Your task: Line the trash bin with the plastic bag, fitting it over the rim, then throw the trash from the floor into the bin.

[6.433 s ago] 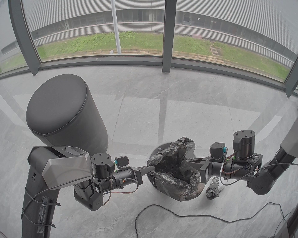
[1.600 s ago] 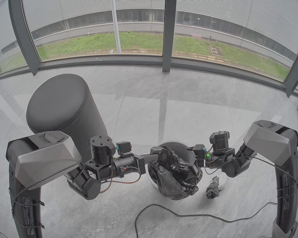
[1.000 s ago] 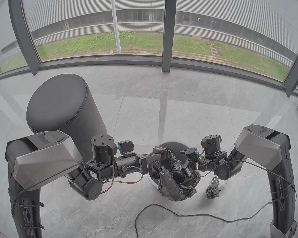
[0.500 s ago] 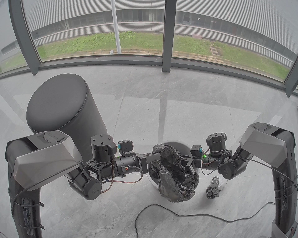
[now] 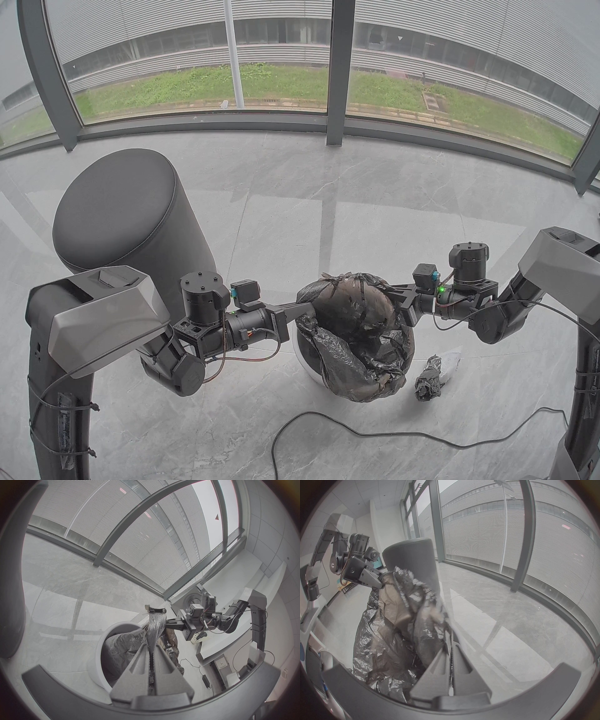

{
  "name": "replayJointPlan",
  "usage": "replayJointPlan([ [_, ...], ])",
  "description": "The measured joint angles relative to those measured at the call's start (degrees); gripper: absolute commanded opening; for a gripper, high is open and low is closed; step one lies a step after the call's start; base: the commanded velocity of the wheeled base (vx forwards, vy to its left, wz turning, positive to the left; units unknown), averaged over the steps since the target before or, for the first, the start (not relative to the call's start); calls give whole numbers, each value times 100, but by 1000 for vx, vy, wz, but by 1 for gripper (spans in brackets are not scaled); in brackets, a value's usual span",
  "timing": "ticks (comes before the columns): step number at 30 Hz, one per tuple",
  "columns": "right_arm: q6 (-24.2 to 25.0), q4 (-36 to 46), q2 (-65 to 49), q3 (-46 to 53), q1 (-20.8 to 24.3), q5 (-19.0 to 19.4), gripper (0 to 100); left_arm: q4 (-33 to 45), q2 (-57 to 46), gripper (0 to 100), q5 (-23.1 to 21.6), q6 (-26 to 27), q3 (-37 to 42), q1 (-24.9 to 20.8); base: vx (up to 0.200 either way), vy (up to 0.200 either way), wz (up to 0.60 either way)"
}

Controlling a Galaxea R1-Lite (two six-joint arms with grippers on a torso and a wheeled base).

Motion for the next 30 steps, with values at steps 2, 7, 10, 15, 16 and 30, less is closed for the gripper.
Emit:
replayJointPlan([
  [2,-2,2,-11,5,-85,-2,0,27,101,0,0,-2,-98,12,0,0,0],
  [7,-5,0,130,-113,-173,-9,0,57,306,0,-4,2,-188,54,0,0,0],
  [10,1,-1,273,-312,-174,-18,0,122,380,0,-4,22,-201,127,0,0,0],
  [15,15,-4,555,-784,-133,-43,0,453,405,0,-6,132,-202,284,0,0,0],
  [16,15,-4,594,-844,-118,-44,0,546,401,0,-9,152,-202,310,0,0,0],
  [30,20,-11,1001,-1503,-13,-76,0,2031,422,0,-6,490,-1263,590,0,0,0],
])
